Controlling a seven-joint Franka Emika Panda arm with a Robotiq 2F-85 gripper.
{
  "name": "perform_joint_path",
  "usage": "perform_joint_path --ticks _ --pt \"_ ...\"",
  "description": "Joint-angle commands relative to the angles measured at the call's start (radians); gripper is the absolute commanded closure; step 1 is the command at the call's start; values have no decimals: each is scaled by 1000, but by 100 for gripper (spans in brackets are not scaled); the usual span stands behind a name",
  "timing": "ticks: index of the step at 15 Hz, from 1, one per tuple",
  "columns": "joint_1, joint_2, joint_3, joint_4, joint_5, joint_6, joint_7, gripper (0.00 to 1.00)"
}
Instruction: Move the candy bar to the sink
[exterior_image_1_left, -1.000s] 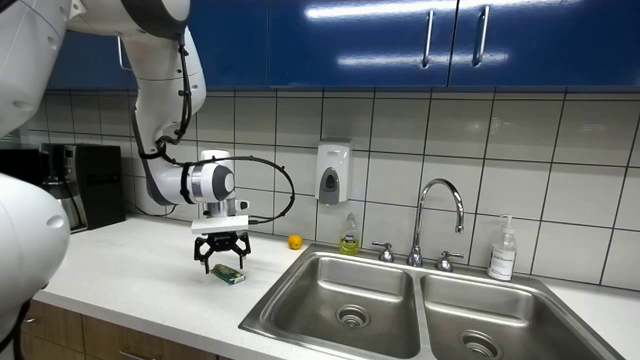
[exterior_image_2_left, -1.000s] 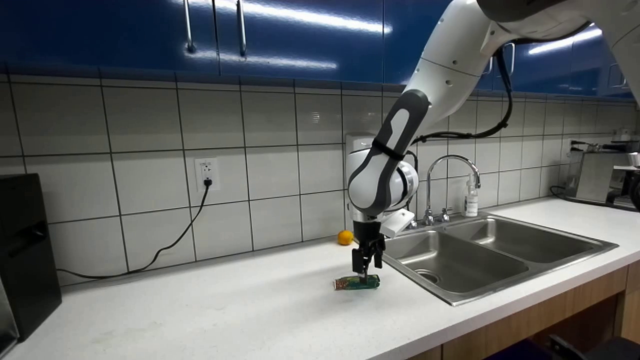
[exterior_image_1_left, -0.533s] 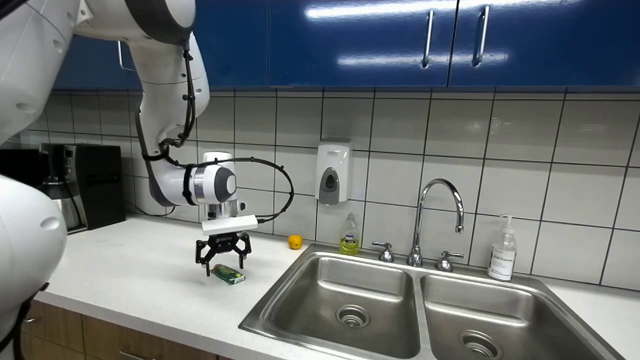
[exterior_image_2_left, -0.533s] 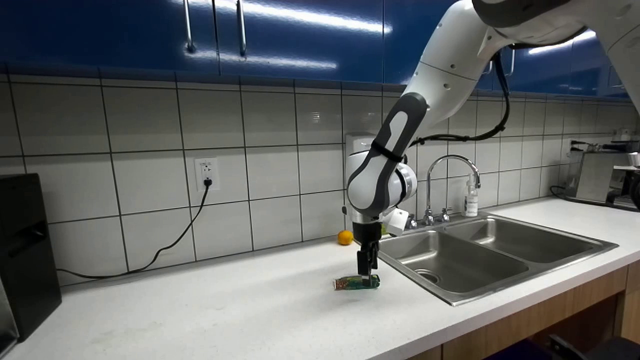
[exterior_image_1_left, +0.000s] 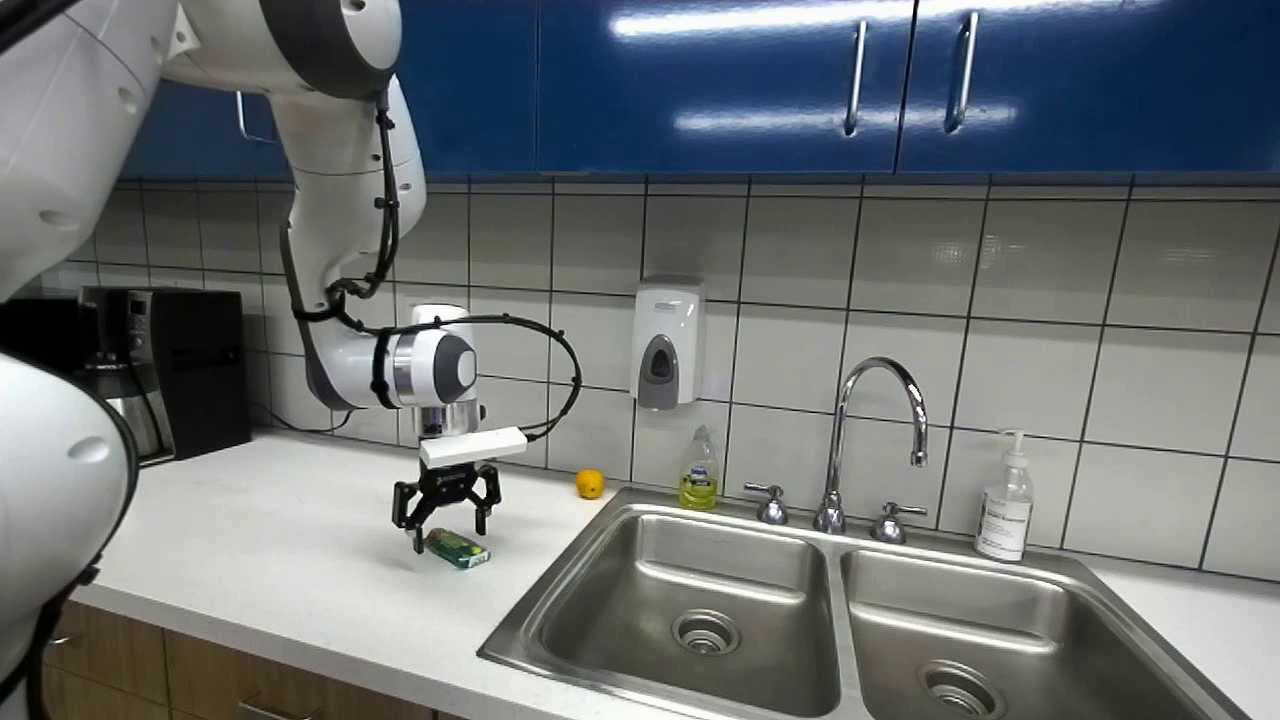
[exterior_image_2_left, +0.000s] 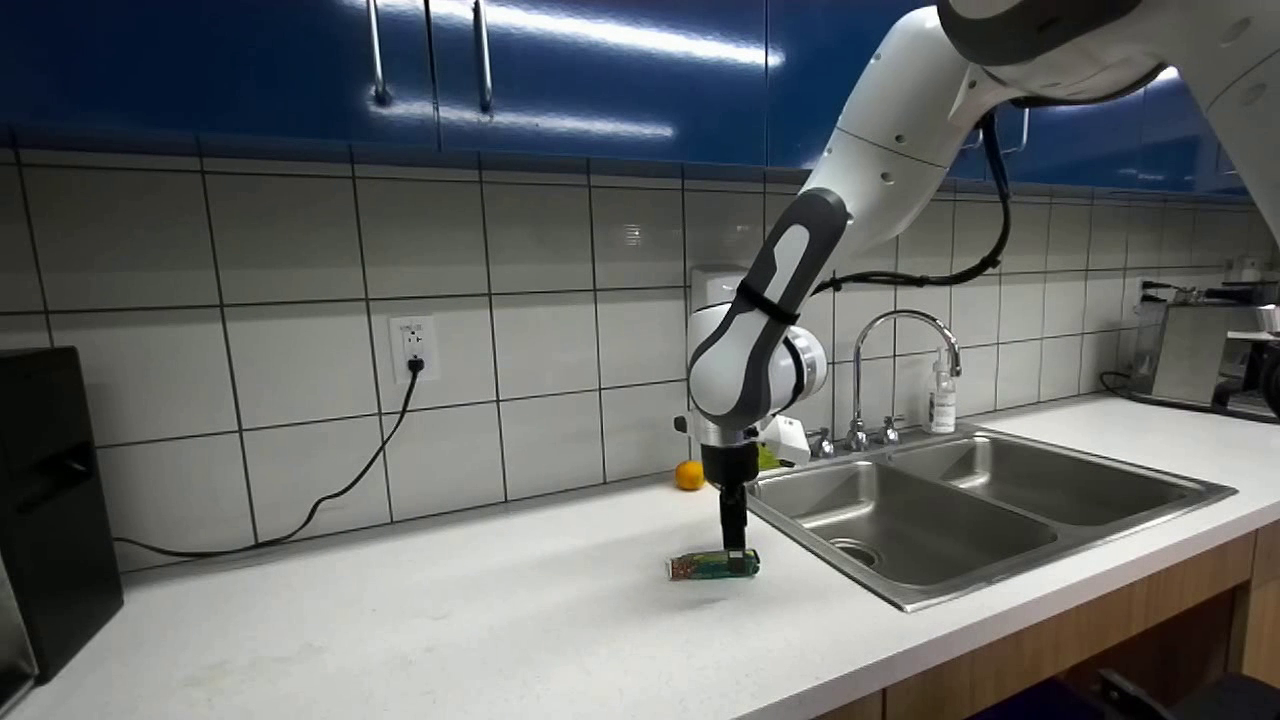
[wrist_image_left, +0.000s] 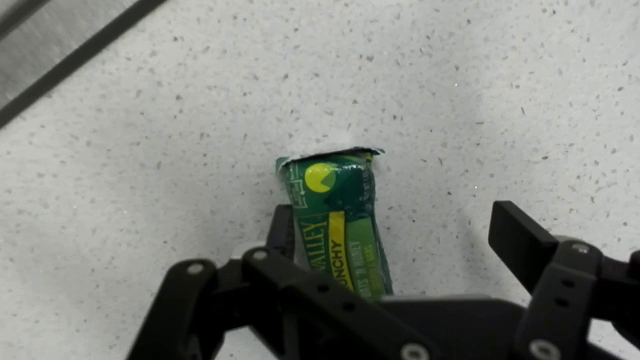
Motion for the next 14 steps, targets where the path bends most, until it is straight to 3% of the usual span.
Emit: perform_joint_path --ticks 1,14 --pt "-26 20 24 47 -19 -54 -76 0" --pt "-14 98 24 156 -15 -130 -193 0"
